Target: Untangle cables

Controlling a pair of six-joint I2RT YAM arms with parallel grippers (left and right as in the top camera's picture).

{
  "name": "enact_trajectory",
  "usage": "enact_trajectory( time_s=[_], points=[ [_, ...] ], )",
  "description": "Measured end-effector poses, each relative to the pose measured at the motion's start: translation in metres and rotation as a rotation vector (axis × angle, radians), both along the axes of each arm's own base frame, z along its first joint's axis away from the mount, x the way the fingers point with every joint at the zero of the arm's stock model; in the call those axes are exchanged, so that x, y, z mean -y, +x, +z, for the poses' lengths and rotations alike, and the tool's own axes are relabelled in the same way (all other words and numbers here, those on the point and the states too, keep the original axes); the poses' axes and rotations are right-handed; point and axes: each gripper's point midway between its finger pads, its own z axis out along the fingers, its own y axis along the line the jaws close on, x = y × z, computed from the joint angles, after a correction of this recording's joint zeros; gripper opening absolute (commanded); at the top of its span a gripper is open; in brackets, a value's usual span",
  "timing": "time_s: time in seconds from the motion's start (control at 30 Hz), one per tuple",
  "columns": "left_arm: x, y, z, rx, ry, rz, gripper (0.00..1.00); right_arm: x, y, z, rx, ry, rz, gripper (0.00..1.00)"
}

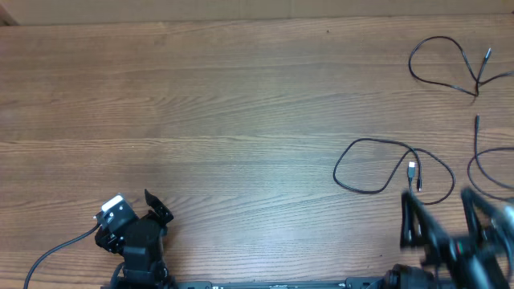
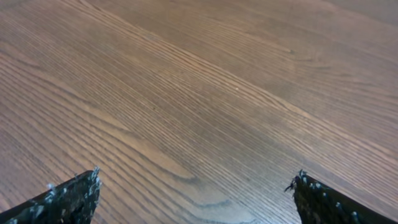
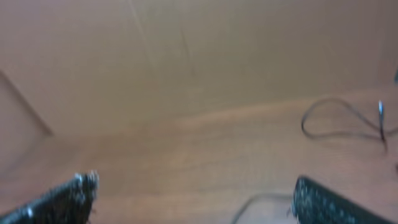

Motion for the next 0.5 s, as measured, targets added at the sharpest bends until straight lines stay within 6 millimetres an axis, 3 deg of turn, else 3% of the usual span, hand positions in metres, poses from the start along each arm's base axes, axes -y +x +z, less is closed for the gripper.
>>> enact_trajectory(
  time_s=[0.1, 0.17, 0.33, 0.5],
  points=[
    [0.0, 0.0, 0.0, -0.001, -0.001, -0.001, 1.0, -0.001, 0.042, -0.034, 0.043, -0.015, 0.067, 1.0],
    [0.0, 0.0, 0.0, -0.002, 0.0, -0.001, 1.0, -0.012, 0.062, -0.045, 0.14, -0.036, 0.138, 1.0],
    [0.0, 0.0, 0.0, -0.002, 0.0, 0.0, 1.0, -0.032, 0.088, -0.085, 0.236, -0.045, 0.212, 1.0],
    [0.0, 0.0, 0.0, -0.001, 0.0, 0.0, 1.0, -0.018, 0.108, -0.143, 0.215, -0.051, 0.11, 1.0]
  ],
)
